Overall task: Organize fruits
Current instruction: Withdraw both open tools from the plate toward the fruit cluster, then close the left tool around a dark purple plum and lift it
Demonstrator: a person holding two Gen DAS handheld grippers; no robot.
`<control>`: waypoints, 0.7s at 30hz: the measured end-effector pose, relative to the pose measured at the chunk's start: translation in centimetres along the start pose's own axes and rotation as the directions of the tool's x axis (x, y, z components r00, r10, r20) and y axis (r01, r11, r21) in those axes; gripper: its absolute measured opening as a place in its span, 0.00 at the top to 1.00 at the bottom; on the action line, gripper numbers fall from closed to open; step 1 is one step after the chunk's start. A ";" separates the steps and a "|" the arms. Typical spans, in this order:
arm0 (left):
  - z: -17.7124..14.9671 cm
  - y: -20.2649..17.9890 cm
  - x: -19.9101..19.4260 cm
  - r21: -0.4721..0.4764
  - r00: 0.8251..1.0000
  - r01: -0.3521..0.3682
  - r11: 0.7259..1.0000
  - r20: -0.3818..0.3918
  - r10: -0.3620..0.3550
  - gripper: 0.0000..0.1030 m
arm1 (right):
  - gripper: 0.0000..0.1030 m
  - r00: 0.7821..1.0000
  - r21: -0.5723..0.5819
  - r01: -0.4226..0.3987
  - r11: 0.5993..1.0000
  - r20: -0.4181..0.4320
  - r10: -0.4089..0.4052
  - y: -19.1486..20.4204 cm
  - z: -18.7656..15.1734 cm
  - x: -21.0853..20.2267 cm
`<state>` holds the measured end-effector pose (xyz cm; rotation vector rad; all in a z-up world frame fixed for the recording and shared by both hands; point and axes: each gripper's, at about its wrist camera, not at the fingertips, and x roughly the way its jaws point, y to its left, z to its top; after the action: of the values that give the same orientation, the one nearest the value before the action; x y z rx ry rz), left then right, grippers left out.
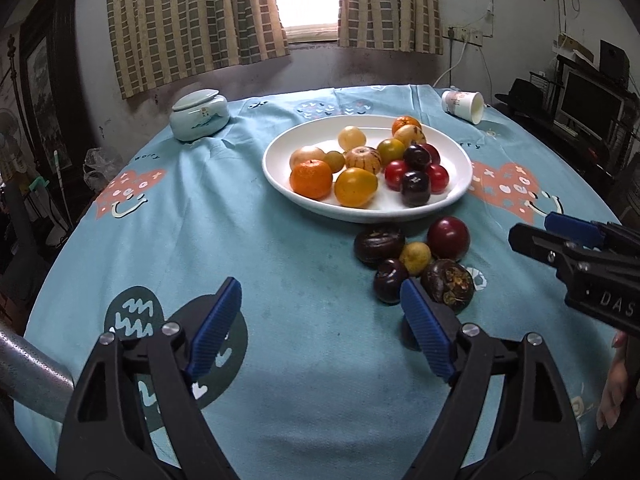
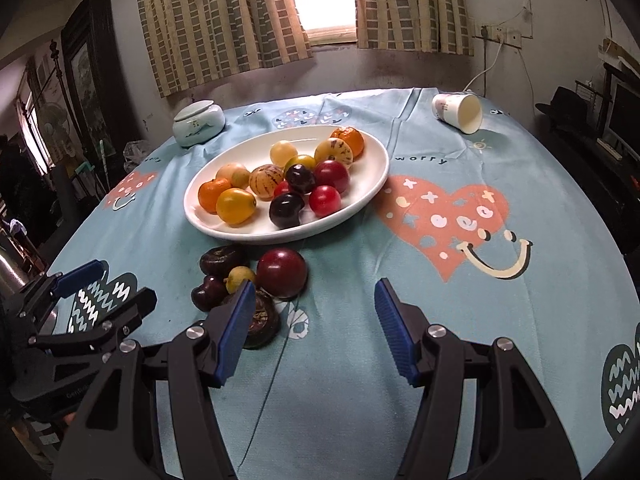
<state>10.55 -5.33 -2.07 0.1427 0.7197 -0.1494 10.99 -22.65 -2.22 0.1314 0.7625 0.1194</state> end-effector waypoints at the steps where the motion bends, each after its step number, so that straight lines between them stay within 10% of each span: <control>1: -0.1 -0.4 0.1 0.015 1.000 0.006 1.000 -0.001 -0.006 0.19 | 0.40 1.000 0.015 0.002 1.000 0.001 -0.002 -0.5 0.1 0.0; 21: -1.4 -3.0 2.8 0.064 0.969 0.212 0.975 -0.146 -0.201 0.30 | 0.40 1.000 0.093 -0.026 0.995 0.016 0.025 -2.6 0.6 -1.0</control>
<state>11.14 -8.21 -5.21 0.1543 0.8681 -0.3705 10.84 -25.39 -1.52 0.2302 0.7521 0.1073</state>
